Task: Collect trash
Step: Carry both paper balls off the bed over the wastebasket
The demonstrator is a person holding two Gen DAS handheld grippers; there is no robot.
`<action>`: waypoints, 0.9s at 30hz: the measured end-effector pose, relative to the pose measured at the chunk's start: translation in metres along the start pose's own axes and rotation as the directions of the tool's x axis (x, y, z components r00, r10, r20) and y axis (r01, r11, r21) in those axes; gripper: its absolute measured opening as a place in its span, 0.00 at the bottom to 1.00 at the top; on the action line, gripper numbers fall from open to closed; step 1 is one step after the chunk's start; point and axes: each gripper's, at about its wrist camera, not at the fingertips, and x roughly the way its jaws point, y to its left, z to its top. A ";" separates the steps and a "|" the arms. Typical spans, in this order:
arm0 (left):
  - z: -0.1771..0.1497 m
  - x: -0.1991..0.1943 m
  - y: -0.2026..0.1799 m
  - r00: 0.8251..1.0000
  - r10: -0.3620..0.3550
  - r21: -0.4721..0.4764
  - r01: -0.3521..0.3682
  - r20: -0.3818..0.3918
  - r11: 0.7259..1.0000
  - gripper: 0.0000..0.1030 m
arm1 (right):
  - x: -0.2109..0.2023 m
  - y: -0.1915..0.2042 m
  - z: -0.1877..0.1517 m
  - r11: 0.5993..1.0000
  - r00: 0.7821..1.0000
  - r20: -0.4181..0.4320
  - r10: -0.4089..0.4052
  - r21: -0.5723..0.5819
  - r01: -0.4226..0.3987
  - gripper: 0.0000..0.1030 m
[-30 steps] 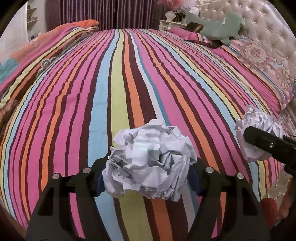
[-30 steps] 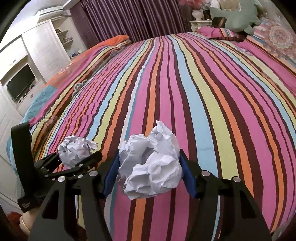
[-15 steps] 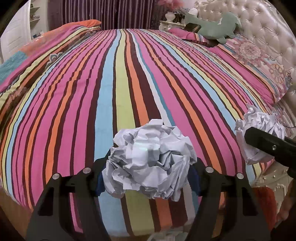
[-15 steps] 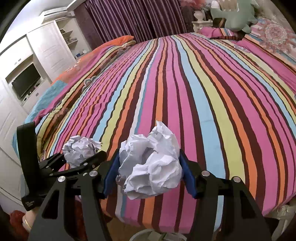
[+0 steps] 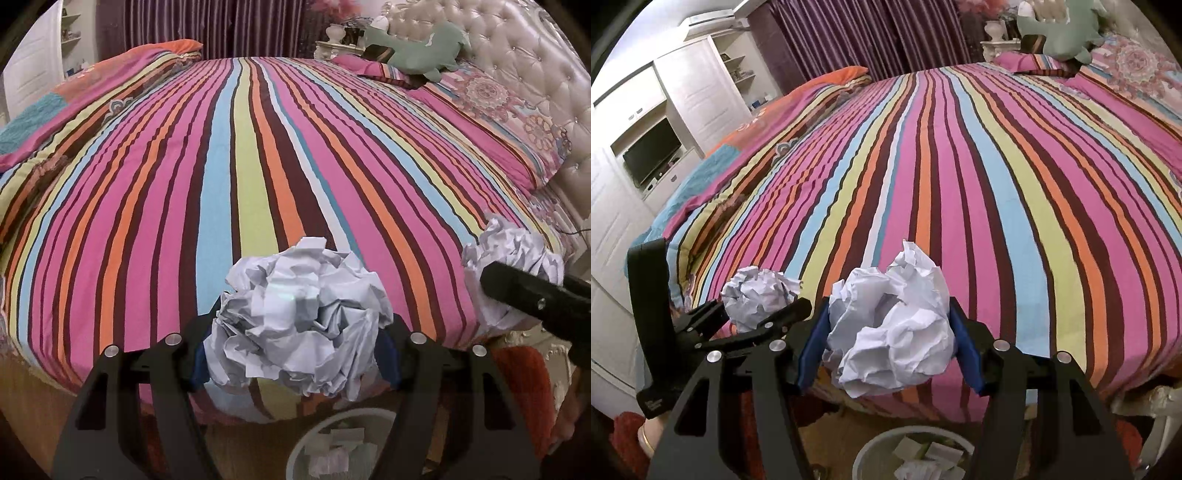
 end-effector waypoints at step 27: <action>-0.111 -0.011 -0.030 0.983 -0.035 0.040 0.042 -0.181 0.998 0.66 | -0.016 0.011 -0.085 0.998 0.988 -0.147 -0.044 0.044 0.051 0.57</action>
